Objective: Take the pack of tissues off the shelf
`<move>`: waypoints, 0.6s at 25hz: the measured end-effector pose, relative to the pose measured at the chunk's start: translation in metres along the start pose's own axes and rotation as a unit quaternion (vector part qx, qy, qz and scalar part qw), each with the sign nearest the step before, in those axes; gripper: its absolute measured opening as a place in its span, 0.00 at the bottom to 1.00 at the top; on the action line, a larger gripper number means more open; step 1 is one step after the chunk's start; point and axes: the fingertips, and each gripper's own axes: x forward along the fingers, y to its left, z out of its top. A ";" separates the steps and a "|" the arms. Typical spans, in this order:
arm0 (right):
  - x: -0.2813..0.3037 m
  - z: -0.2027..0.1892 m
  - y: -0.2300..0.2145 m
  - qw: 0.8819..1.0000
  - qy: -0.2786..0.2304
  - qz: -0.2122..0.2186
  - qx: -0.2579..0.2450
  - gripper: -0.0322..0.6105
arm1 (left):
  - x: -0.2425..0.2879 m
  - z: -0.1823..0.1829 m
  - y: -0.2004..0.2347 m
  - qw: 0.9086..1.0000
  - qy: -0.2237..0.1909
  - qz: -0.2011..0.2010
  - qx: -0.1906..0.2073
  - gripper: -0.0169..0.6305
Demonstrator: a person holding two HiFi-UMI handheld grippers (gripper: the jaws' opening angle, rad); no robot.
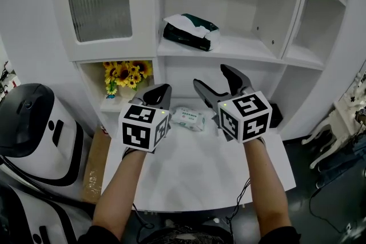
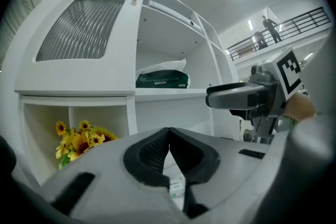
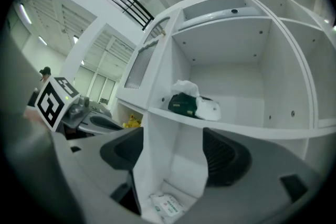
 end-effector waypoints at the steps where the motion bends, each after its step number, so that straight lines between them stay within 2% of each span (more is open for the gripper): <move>1: 0.000 0.006 -0.002 1.000 -0.002 -0.002 -0.007 0.58 | -0.001 0.003 0.000 1.000 -0.003 -0.001 0.003 0.04; 8: 0.010 0.043 -0.018 0.999 0.002 -0.013 -0.053 0.55 | -0.003 0.021 -0.001 1.000 -0.017 -0.011 0.018 0.04; 15: 0.032 0.062 -0.034 0.994 0.021 -0.031 -0.100 0.53 | -0.002 0.026 0.001 0.999 -0.021 -0.018 0.021 0.04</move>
